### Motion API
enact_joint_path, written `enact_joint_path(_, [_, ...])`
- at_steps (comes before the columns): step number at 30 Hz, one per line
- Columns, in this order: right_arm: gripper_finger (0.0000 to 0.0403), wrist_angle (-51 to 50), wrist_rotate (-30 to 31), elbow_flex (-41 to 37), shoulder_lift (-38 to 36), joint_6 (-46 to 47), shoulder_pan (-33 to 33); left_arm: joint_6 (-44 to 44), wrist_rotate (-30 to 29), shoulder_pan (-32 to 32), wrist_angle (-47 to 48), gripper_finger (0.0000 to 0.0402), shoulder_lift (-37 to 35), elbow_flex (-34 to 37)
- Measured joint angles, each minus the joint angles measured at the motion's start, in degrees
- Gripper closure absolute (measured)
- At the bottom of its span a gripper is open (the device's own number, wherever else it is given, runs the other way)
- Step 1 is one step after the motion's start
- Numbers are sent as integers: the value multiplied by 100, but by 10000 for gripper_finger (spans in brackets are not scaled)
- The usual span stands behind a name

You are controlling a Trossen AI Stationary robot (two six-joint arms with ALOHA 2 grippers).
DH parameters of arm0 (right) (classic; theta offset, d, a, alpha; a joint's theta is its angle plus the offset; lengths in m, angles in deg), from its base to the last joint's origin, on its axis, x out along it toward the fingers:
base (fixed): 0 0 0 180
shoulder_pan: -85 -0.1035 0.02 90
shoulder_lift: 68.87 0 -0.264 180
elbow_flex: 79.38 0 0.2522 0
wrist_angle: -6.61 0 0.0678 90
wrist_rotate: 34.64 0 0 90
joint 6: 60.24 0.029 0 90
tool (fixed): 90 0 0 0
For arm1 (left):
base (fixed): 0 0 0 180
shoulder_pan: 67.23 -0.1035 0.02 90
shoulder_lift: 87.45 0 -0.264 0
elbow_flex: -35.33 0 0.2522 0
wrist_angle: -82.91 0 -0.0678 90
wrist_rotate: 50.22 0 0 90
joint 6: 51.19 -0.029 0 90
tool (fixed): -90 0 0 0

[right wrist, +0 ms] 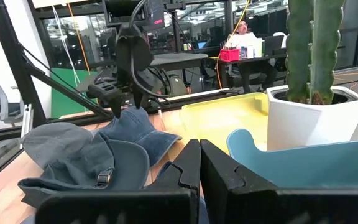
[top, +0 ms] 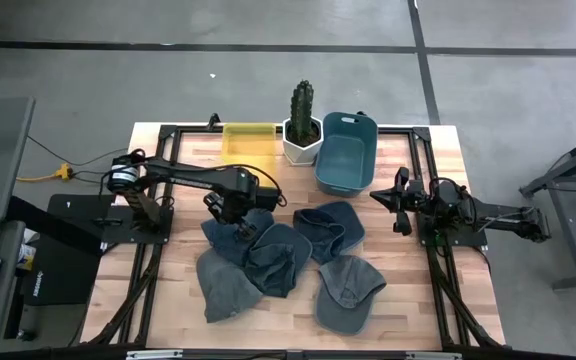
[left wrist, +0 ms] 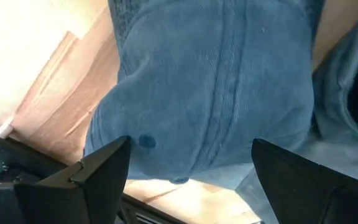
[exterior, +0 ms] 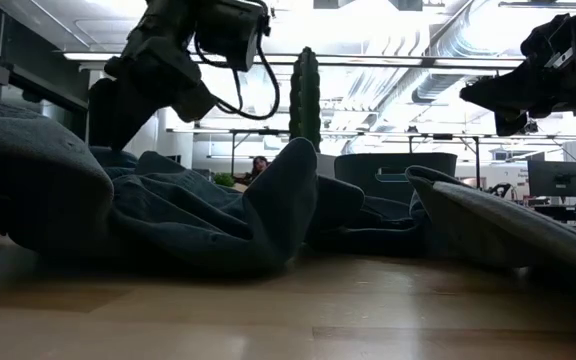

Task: Pick & Place hat
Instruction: Put the left blue cap into the yellow bin

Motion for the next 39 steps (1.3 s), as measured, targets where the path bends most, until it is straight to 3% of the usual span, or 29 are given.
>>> enact_joint_path(12, [402, 9, 0, 0, 0, 0, 0, -153, -209, -4, -47, 88, 309, 28])
enact_joint_path(16, [402, 9, 0, 0, 0, 0, -2, -186, -140, -7, -90, 107, 377, 5])
enact_joint_path(39, [402, 13, -2, 0, 0, 1, -2, -190, 182, -7, -79, 394, 370, 11])
